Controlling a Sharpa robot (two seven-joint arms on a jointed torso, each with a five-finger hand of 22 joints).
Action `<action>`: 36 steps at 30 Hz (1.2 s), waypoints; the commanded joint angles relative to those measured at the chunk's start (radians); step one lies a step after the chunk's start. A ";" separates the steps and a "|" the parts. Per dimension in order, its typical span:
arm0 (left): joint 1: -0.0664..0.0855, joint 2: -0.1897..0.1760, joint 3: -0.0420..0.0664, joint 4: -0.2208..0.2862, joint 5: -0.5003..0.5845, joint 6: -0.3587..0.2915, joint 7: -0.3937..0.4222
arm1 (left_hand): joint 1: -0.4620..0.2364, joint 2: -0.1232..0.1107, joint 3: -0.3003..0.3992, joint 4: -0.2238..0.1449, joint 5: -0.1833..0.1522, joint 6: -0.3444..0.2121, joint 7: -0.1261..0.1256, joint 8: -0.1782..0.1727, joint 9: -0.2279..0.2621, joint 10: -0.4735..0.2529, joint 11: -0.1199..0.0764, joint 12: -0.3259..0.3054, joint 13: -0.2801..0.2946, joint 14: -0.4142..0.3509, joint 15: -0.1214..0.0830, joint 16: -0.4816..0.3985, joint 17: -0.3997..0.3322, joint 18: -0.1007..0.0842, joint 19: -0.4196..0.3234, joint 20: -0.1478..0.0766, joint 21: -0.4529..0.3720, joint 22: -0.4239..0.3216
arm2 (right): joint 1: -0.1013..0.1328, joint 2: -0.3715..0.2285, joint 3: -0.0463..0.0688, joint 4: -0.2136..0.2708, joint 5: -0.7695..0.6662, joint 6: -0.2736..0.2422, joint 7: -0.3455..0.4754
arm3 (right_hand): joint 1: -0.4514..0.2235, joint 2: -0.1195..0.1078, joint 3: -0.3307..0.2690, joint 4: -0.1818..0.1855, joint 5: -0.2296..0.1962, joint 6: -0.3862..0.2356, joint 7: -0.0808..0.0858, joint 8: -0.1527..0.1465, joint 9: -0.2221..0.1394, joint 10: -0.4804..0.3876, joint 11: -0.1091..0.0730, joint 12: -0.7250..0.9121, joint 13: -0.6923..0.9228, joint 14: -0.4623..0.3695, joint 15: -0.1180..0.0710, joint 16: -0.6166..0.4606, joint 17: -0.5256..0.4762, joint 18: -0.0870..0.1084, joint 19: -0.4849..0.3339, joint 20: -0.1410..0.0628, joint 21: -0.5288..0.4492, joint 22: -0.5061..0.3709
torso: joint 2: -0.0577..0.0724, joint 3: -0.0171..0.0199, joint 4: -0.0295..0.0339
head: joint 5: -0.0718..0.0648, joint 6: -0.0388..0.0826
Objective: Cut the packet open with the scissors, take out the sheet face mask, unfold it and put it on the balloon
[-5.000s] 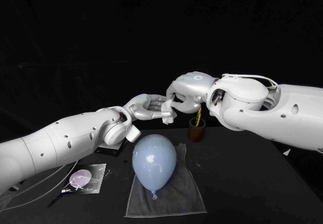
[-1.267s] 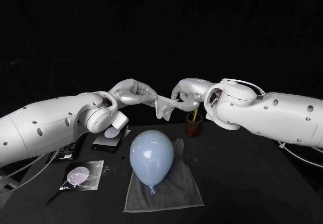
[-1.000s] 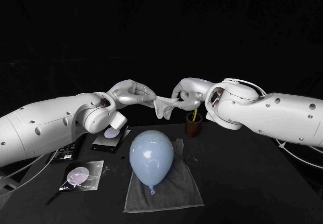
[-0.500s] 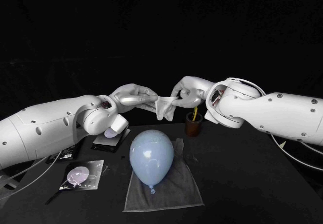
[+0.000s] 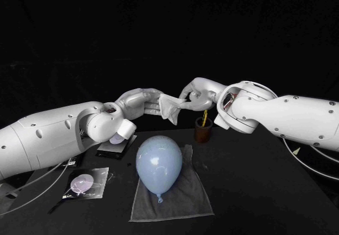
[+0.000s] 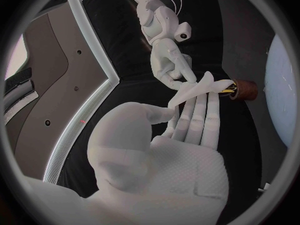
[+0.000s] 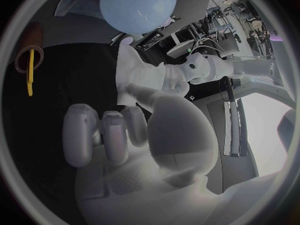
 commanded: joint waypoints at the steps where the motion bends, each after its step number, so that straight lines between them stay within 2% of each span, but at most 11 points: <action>1: -0.006 0.001 0.001 -0.001 0.102 -0.007 0.019 | -0.070 -0.005 0.054 -0.001 0.004 -0.034 0.148 0.101 0.409 -0.013 0.001 0.022 0.002 0.015 -0.001 -0.007 0.001 0.006 0.021 0.002 -0.004 0.001 | 0.001 -0.007 0.000 0.005 0.088 -0.022 0.042 | 0.018 0.006 -0.002 -0.004 0.005 0.004 -0.004 0.006 0.084 -0.004 -0.001 -0.006 0.059 0.094 -0.007 -0.002 0.234 -0.002 0.052 0.000 -0.001 0.162 | 0.000 0.0001 -0.0001 | 0.000 0.002; 5: -0.018 0.001 0.001 -0.004 0.126 -0.029 0.011 | -0.109 -0.007 0.070 -0.005 0.004 -0.045 0.148 0.120 0.402 -0.021 0.000 0.036 0.002 0.022 -0.003 -0.012 0.002 0.011 0.043 -0.001 0.000 0.002 | 0.001 -0.011 0.001 0.008 0.124 -0.032 0.064 | 0.024 0.010 -0.001 -0.005 0.004 0.010 -0.005 0.010 0.086 -0.003 -0.002 -0.005 0.062 0.094 -0.008 -0.002 0.235 -0.002 0.052 -0.001 -0.001 0.162 | -0.001 0.0006 0.0001 | 0.003 0.003; 10: -0.046 0.001 0.001 -0.007 0.154 -0.045 0.008 | -0.148 -0.051 0.061 -0.076 0.004 -0.097 0.148 0.099 0.367 -0.040 0.000 0.051 0.001 0.034 -0.007 -0.016 0.004 0.015 0.093 -0.006 0.016 0.005 | 0.006 -0.002 0.003 -0.006 0.143 -0.010 0.059 | 0.027 0.010 0.000 -0.007 0.004 0.012 -0.006 0.012 0.087 -0.003 -0.003 -0.006 0.061 0.094 -0.008 -0.002 0.235 -0.002 0.052 -0.001 -0.001 0.163 | -0.002 0.0000 -0.0005 | 0.003 0.008; 13: -0.069 0.001 0.002 -0.010 0.168 -0.047 0.015 | -0.182 -0.087 0.016 -0.087 0.005 -0.133 0.149 0.038 0.312 -0.041 0.000 0.063 0.002 0.040 -0.008 -0.019 0.005 0.015 0.111 -0.008 0.016 0.002 | 0.017 0.013 0.004 -0.024 0.146 0.034 0.042 | 0.028 0.010 0.000 -0.007 0.005 0.013 -0.006 0.013 0.087 -0.003 -0.004 -0.007 0.060 0.094 -0.008 -0.002 0.234 -0.002 0.052 -0.001 -0.002 0.162 | -0.002 -0.0007 -0.0013 | 0.005 0.011; 15: -0.086 0.004 0.003 -0.016 0.179 -0.044 0.022 | -0.216 -0.123 -0.044 -0.071 0.007 -0.188 0.150 -0.046 0.250 -0.036 -0.002 0.074 0.002 0.046 -0.009 -0.021 0.007 0.015 0.115 -0.008 0.011 0.000 | 0.027 0.029 0.004 -0.043 0.144 0.085 0.027 | 0.029 0.010 0.000 -0.008 0.006 0.014 -0.006 0.013 0.088 -0.003 -0.004 -0.007 0.060 0.094 -0.009 -0.002 0.234 -0.002 0.052 -0.002 -0.002 0.162 | -0.001 -0.0009 -0.0003 | 0.004 0.017; 17: -0.099 0.007 0.003 -0.020 0.186 -0.041 0.027 | -0.234 -0.140 -0.083 -0.058 0.005 -0.233 0.151 -0.120 0.193 -0.027 -0.002 0.084 0.002 0.049 -0.009 -0.024 0.007 0.014 0.116 -0.007 0.004 -0.001 | 0.036 0.045 0.005 -0.063 0.146 0.126 0.015 | 0.029 0.010 0.000 -0.008 0.007 0.015 -0.007 0.014 0.088 -0.003 -0.004 -0.006 0.061 0.094 -0.009 -0.002 0.234 -0.002 0.052 -0.002 -0.002 0.162 | 0.000 -0.0015 0.0011 | 0.004 0.017; 20: -0.115 0.012 0.004 -0.028 0.200 -0.032 0.037 | -0.241 -0.136 -0.138 -0.042 0.007 -0.247 0.152 -0.182 0.129 -0.014 -0.002 0.096 0.000 0.051 -0.009 -0.030 0.008 0.015 0.115 -0.007 -0.005 -0.001 | 0.048 0.069 0.006 -0.091 0.157 0.185 0.004 | 0.030 0.010 0.000 -0.008 0.006 0.015 -0.007 0.014 0.088 -0.003 -0.004 -0.006 0.061 0.094 -0.009 -0.002 0.234 -0.002 0.052 -0.002 -0.002 0.162 | 0.000 -0.0010 0.0014 | 0.002 0.024; 23: -0.129 0.020 0.004 -0.039 0.213 -0.023 0.054 | -0.264 -0.154 -0.202 -0.013 0.004 -0.246 0.151 -0.205 0.093 -0.015 -0.003 0.097 -0.002 0.049 -0.007 -0.036 0.007 0.014 0.108 -0.005 -0.012 -0.001 | 0.060 0.095 0.008 -0.123 0.185 0.261 -0.006 | 0.031 0.011 0.001 -0.009 0.005 0.016 -0.007 0.015 0.088 -0.003 -0.004 -0.006 0.061 0.094 -0.009 -0.002 0.234 -0.002 0.052 -0.002 -0.003 0.161 | -0.001 -0.0023 0.0025 | 0.005 0.032; 30: -0.147 0.041 0.005 -0.070 0.255 -0.025 0.102 | -0.320 -0.207 -0.440 0.114 0.005 -0.207 0.146 -0.250 -0.010 -0.021 -0.003 0.094 -0.003 0.016 0.001 -0.070 0.003 0.000 0.024 0.000 -0.019 -0.003 | 0.073 0.133 0.012 -0.171 0.261 0.443 0.014 | 0.033 0.012 0.002 -0.010 0.005 0.016 -0.007 0.015 0.089 -0.004 -0.005 -0.010 0.058 0.094 -0.009 -0.002 0.234 -0.001 0.050 -0.002 -0.007 0.159 | -0.002 -0.0028 0.0016 | 0.009 0.054; 34: -0.153 0.056 0.006 -0.093 0.289 -0.047 0.133 | -0.395 -0.169 -0.567 0.118 0.004 -0.185 0.143 -0.283 -0.079 -0.076 0.019 0.057 -0.005 -0.110 0.026 -0.123 -0.017 -0.048 -0.236 0.002 -0.032 -0.016 | 0.075 0.139 0.014 -0.172 0.278 0.502 0.023 | 0.034 0.012 0.002 -0.010 0.005 0.015 -0.007 0.015 0.089 -0.005 -0.005 -0.010 0.058 0.094 -0.009 -0.002 0.234 -0.001 0.050 -0.002 -0.007 0.159 | -0.001 -0.0008 0.0010 | 0.023 0.061; 36: -0.155 0.061 0.007 -0.102 0.309 -0.055 0.144 | -0.420 -0.155 -0.595 0.119 0.004 -0.178 0.144 -0.289 -0.096 -0.090 0.023 0.049 -0.005 -0.143 0.031 -0.134 -0.022 -0.057 -0.270 0.002 -0.031 -0.016 | 0.075 0.140 0.014 -0.170 0.280 0.515 0.025 | 0.034 0.012 0.002 -0.010 0.005 0.015 -0.007 0.015 0.089 -0.005 -0.005 -0.010 0.058 0.094 -0.009 -0.002 0.234 -0.001 0.050 -0.002 -0.007 0.159 | -0.001 -0.0010 0.0002 | 0.025 0.061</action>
